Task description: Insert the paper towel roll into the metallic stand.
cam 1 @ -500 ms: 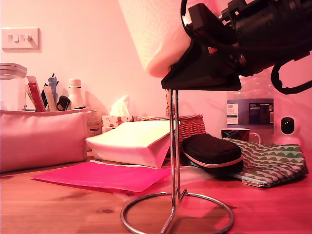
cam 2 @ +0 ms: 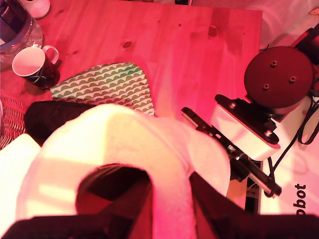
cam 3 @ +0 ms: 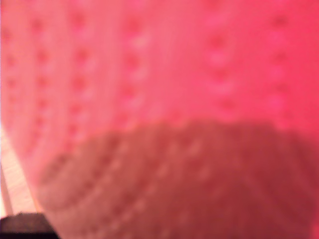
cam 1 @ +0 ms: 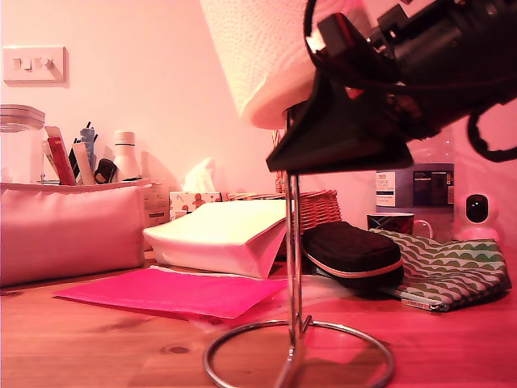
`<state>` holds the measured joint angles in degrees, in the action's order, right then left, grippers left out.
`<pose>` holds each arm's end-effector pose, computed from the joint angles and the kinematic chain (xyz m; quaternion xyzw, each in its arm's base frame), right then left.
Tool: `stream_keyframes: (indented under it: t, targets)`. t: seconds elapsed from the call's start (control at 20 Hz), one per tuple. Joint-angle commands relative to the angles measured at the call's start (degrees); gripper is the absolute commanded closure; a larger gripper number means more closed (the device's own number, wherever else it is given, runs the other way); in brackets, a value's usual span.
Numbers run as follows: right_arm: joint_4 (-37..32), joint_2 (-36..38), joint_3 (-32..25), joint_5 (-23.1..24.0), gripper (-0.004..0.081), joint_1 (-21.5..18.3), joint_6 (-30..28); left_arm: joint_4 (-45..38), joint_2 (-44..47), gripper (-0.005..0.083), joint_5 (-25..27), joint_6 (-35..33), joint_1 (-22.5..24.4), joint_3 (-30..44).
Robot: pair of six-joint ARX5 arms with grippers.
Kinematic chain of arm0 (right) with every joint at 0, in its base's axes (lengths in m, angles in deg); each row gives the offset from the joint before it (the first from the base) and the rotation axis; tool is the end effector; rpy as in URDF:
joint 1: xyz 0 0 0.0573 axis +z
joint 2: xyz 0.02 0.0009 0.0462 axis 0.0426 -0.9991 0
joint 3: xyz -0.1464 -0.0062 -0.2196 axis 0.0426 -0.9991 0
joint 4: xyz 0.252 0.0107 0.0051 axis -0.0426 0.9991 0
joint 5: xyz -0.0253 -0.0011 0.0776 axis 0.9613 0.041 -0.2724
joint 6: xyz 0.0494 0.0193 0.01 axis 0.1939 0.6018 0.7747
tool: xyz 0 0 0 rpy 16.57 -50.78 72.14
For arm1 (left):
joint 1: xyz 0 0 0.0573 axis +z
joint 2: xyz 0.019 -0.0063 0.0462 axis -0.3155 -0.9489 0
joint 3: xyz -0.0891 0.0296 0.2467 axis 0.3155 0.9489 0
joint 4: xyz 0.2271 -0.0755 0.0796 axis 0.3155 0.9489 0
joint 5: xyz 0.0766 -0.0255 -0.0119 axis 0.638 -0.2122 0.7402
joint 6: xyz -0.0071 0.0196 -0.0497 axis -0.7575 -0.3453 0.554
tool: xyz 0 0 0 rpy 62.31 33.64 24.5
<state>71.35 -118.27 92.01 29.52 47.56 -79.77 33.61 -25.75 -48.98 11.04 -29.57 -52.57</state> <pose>0.1342 0.1654 0.1911 -0.0650 0.1939 0.4640 0.8619 0.1841 -0.2151 0.4732 0.2790 0.2905 -0.5439 0.7362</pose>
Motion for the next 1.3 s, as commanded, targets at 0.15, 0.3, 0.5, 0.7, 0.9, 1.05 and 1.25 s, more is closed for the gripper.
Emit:
stream_keyframes:
  t: [0.15, 0.3, 0.5, 0.7, 0.9, 1.05, 1.25]
  targets:
    - [4.2, 3.2, -2.4, -1.4, 0.0590, 2.8, 0.4, -2.4, 0.0, 0.0798, 2.1, -1.1, 0.5, 0.2]
    - [4.2, 5.6, -2.4, 0.1, 0.0590, 2.8, -0.2, -2.4, 0.0, 0.0798, 3.0, -1.0, 0.5, 0.2]
    - [4.9, 6.3, -2.4, 1.5, 0.0591, 2.8, -2.9, -2.4, 0.0, 0.0798, 3.0, -1.0, 0.1, 0.2]
    - [5.0, 4.2, -2.5, 1.5, 0.0591, 2.8, -4.4, -2.5, 0.0, 0.0798, 3.0, -1.0, -1.2, 0.2]
    - [2.1, 1.9, -2.5, 1.3, 0.0591, 2.9, -5.9, -2.4, 0.0, 0.0798, 3.0, -1.0, -2.7, 0.2]
    - [-0.4, 2.3, -2.4, 0.8, 0.0591, 3.1, -5.7, -2.5, 0.0, 0.0798, 3.0, -1.0, -3.2, 0.2]
    - [0.7, 6.4, -2.4, 0.9, 0.0591, 4.9, -4.5, -2.5, 0.0, 0.0798, 3.0, -1.1, -3.2, 0.2]
